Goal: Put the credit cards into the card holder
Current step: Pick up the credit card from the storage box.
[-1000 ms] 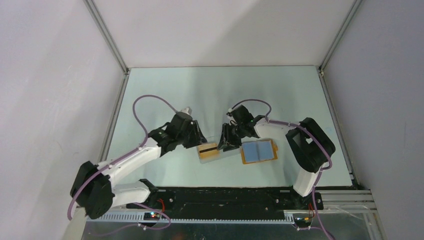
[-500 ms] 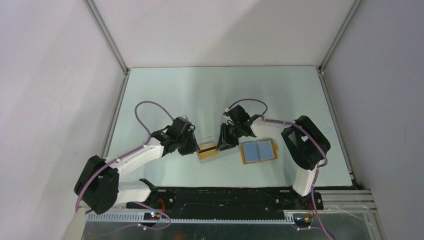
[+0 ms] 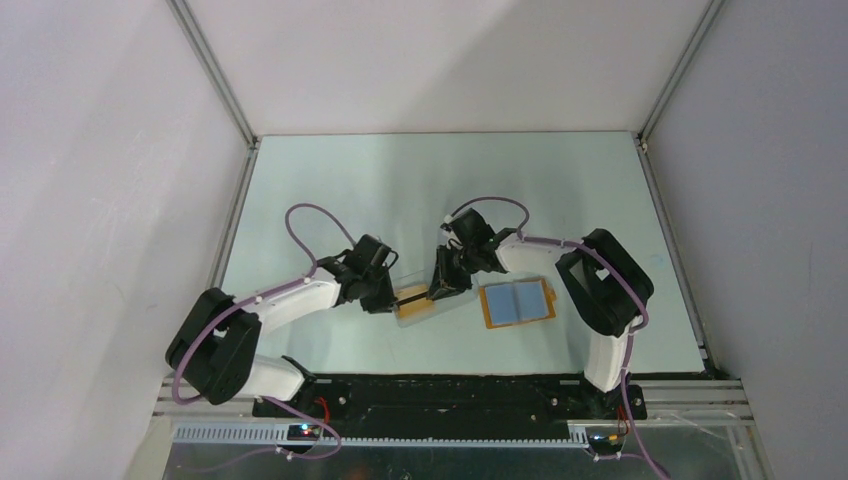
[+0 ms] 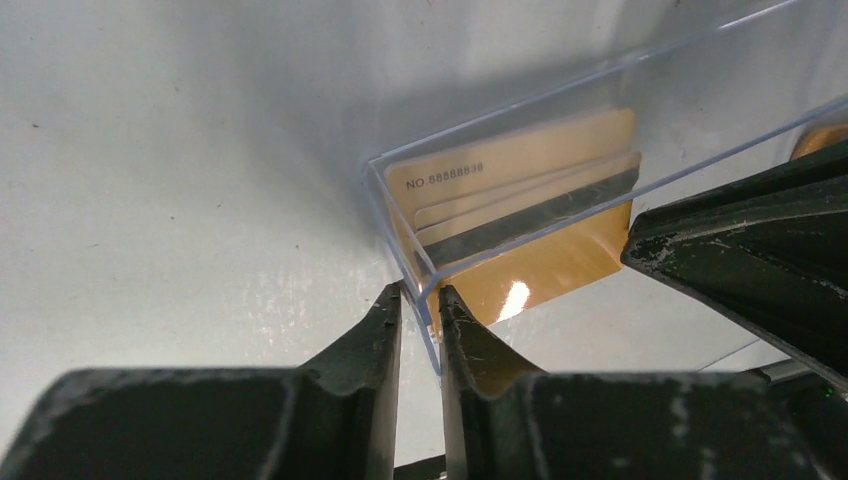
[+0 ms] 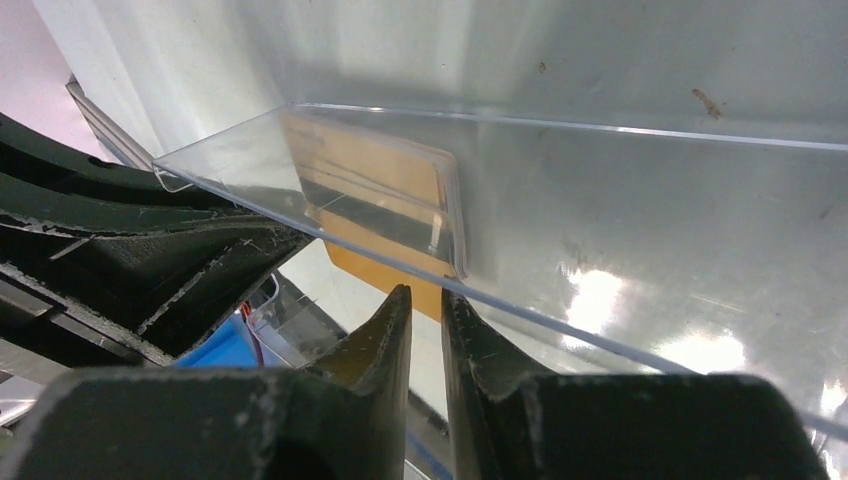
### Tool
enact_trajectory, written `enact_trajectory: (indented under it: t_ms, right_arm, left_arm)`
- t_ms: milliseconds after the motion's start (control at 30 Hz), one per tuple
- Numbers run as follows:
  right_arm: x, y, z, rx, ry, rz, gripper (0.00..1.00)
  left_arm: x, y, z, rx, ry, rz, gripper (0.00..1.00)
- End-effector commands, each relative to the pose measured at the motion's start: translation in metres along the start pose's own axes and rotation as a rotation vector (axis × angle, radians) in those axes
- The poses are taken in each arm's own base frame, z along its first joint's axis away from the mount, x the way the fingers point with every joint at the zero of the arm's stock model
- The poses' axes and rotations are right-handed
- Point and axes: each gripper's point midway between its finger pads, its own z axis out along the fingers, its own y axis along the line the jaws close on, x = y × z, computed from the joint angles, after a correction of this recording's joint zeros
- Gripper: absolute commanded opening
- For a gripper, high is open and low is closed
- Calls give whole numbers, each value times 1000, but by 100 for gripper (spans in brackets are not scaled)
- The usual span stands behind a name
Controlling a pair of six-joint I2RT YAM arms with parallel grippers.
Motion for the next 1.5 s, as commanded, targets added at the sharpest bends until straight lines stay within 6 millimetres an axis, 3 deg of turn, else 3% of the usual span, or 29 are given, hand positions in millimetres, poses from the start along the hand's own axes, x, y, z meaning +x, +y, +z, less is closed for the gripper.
enact_trajectory:
  t_ms: [0, 200, 400, 667, 900, 1233, 1467]
  right_arm:
    - [14, -19, 6, 88, 41, 46, 23]
    - [6, -32, -6, 187, -25, 22, 31]
    - [11, -36, 2, 190, 13, 28, 30]
    - [17, -27, 15, 131, 58, 44, 23]
    - [19, -19, 21, 85, 77, 44, 24]
    - [13, -38, 15, 232, 16, 5, 33]
    - [18, -50, 18, 274, 41, 26, 33]
  left_arm:
    - [-14, -16, -4, 43, -39, 20, 18]
    - [-13, -14, -4, 38, -40, 13, 7]
    - [-13, -15, -4, 41, -38, 14, 1]
    - [-12, -16, -4, 44, -36, 16, 0]
    - [-12, -17, -5, 46, -36, 17, 0]
    - [-12, -17, -4, 45, -36, 18, 0]
    - [-12, -17, -4, 43, -34, 19, 0]
